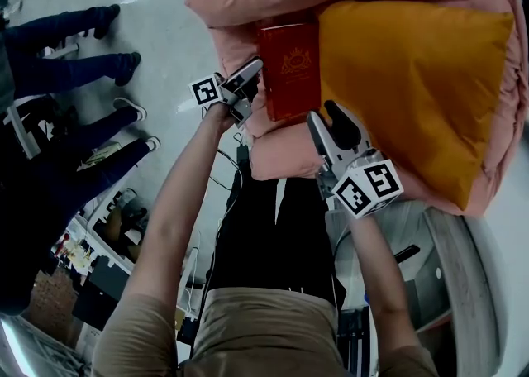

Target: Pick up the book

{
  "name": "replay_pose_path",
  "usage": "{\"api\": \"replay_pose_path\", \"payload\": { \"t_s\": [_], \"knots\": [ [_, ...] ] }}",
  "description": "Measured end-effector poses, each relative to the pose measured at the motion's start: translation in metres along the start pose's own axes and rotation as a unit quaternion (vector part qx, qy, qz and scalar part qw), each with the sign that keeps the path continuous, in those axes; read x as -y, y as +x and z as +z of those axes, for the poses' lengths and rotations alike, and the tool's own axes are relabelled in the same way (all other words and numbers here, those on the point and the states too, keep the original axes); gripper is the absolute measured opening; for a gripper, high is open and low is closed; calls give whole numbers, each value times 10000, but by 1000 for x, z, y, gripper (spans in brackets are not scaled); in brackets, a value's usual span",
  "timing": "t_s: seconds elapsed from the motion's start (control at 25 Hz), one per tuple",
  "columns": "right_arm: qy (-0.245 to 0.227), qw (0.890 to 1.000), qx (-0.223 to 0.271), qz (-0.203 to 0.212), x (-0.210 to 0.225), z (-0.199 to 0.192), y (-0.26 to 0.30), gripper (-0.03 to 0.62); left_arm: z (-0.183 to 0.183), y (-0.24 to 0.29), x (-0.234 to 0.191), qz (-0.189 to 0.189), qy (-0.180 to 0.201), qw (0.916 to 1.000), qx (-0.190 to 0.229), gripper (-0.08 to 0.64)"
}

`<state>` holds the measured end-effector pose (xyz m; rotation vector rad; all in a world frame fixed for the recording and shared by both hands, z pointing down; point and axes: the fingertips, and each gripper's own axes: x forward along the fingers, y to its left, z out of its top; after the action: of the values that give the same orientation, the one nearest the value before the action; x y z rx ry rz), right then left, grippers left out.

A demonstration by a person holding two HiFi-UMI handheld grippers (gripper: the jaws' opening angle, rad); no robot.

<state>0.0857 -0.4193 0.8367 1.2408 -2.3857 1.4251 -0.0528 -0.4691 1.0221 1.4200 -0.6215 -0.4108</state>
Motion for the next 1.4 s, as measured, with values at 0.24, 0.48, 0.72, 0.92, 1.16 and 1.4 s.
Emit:
{"api": "replay_pose_path", "payload": {
  "t_s": [0.24,0.48,0.72,0.92,1.16,1.4],
  "knots": [
    [-19,9999,-25,126,-8,-1,13,163,19,-24,0,-962,-1423,9791,1091,411],
    [44,9999,-20,93,-3,4,12,163,-22,-1,16,-955,-974,9903,261,407],
    [45,9999,25,86,5,3,-3,163,-46,18,-16,1356,1737,9724,-771,408],
    [100,9999,66,44,7,0,-6,161,-58,21,-52,2427,2088,9417,-1036,408],
    [59,9999,84,29,4,0,-10,163,-80,32,-87,2972,1866,9243,-1503,314],
    [-58,9998,153,-72,-3,8,-20,163,-71,23,-59,2793,2100,9254,-1465,252]
  ]
}}
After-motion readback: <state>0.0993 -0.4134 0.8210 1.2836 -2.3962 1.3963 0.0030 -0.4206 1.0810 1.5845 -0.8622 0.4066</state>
